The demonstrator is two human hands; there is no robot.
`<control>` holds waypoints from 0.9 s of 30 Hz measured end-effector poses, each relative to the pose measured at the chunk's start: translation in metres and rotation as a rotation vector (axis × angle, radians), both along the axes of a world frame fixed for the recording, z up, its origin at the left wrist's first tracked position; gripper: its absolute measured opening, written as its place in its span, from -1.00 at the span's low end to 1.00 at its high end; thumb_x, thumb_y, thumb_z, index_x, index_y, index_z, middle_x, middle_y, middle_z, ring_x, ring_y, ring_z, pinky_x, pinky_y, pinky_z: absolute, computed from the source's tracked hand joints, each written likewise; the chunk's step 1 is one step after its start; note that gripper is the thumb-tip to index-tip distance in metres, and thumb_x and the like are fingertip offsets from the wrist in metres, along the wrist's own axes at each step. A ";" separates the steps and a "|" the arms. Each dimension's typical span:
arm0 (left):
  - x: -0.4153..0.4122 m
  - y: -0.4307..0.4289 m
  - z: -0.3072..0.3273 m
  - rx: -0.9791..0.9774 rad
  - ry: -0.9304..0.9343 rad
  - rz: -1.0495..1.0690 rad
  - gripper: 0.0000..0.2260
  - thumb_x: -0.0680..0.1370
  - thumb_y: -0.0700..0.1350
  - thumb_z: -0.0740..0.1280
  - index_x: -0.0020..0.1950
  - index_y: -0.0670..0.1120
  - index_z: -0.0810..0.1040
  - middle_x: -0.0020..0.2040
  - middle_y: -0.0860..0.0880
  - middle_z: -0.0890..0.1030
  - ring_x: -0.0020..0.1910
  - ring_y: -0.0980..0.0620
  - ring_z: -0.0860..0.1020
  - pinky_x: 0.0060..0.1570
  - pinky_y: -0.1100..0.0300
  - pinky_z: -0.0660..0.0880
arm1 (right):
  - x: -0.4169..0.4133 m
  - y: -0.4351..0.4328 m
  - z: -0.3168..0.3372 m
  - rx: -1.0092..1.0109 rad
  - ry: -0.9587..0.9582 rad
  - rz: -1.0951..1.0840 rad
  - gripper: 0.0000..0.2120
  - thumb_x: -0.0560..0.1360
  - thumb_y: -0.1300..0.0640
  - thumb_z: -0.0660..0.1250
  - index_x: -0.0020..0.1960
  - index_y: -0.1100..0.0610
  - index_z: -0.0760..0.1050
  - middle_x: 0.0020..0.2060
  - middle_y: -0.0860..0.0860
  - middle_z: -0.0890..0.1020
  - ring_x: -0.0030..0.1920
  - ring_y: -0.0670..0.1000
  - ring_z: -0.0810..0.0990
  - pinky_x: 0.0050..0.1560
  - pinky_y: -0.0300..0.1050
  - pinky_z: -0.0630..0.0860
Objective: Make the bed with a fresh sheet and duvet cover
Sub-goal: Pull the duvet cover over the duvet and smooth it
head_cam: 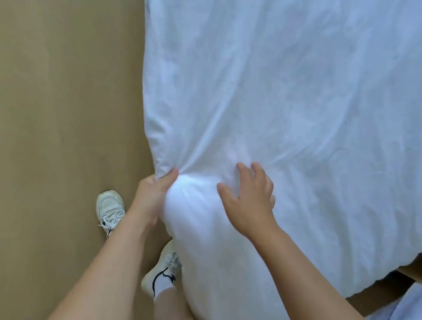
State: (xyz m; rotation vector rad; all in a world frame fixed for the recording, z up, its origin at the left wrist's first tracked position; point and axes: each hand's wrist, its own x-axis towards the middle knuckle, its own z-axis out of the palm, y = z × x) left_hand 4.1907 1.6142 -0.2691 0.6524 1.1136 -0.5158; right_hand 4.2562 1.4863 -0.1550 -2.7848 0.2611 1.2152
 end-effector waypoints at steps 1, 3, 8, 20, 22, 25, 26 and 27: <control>0.009 0.000 0.005 -0.007 0.015 -0.027 -0.75 0.54 -0.11 0.35 0.13 -0.24 0.59 0.00 -0.17 0.66 -0.06 -0.10 0.63 -0.19 0.21 0.57 | 0.005 0.003 0.001 -0.003 0.023 0.007 -0.40 0.57 -0.09 0.16 0.53 -0.02 0.01 0.53 -0.01 -0.10 0.50 0.00 -0.16 0.47 0.14 -0.09; 0.026 -0.003 0.017 -0.087 -0.027 -0.079 -0.76 0.53 -0.14 0.35 0.14 -0.24 0.58 0.02 -0.19 0.66 -0.13 -0.06 0.67 -0.23 0.21 0.59 | 0.019 0.009 0.003 0.035 0.006 0.014 -0.39 0.57 -0.07 0.17 0.53 -0.02 0.00 0.52 0.00 -0.08 0.50 0.02 -0.14 0.46 0.11 -0.03; 0.110 0.028 0.045 -0.275 -0.161 0.194 -0.52 0.33 -0.05 0.47 0.20 -0.16 0.52 0.12 -0.11 0.61 0.11 -0.06 0.59 0.18 0.02 0.49 | 0.060 0.024 0.008 0.260 -0.055 -0.020 -0.40 0.57 -0.02 0.20 0.53 0.02 0.04 0.49 -0.02 0.04 0.48 0.03 -0.03 0.42 -0.05 0.07; 0.224 0.043 0.052 0.370 0.022 0.188 -0.73 0.54 -0.10 0.35 0.17 -0.22 0.55 -0.06 -0.10 0.66 -0.13 -0.02 0.64 -0.15 0.15 0.60 | 0.189 0.042 -0.004 0.473 -0.149 0.002 -0.40 0.54 -0.03 0.26 0.51 0.04 0.11 0.43 0.02 0.16 0.43 0.05 0.10 0.39 -0.15 0.06; 0.196 0.050 0.058 0.497 0.095 0.229 -0.75 0.56 -0.15 0.32 0.19 -0.24 0.54 -0.14 -0.05 0.63 -0.18 0.00 0.59 -0.20 0.18 0.54 | 0.204 0.048 0.002 0.522 -0.076 -0.075 -0.39 0.55 -0.03 0.24 0.52 0.03 0.09 0.40 0.01 0.19 0.40 0.02 0.11 0.41 -0.03 0.20; 0.202 0.061 0.053 0.646 0.091 0.061 -0.83 0.59 -0.15 0.27 0.09 -0.18 0.59 -0.10 -0.07 0.63 -0.07 -0.05 0.58 -0.06 0.12 0.49 | 0.221 0.059 0.009 0.485 0.041 -0.037 -0.37 0.55 -0.08 0.22 0.52 0.04 0.06 0.41 0.03 0.17 0.42 0.04 0.10 0.39 0.00 0.24; 0.213 0.059 0.055 0.685 0.053 -0.013 -0.86 0.59 -0.15 0.27 0.03 -0.13 0.61 -0.10 -0.06 0.64 -0.08 -0.05 0.59 -0.04 0.10 0.49 | 0.228 0.064 0.011 0.501 0.053 -0.062 -0.36 0.55 -0.09 0.23 0.52 0.04 0.06 0.41 0.03 0.17 0.43 0.04 0.10 0.41 -0.03 0.20; 0.221 0.053 0.059 0.713 0.004 -0.095 -0.88 0.59 -0.14 0.28 -0.09 -0.08 0.59 -0.17 -0.04 0.64 -0.15 -0.05 0.58 -0.10 0.08 0.50 | 0.236 0.070 0.014 0.538 0.059 -0.110 -0.33 0.53 -0.12 0.25 0.52 0.04 0.06 0.41 0.02 0.17 0.44 0.03 0.11 0.42 -0.04 0.18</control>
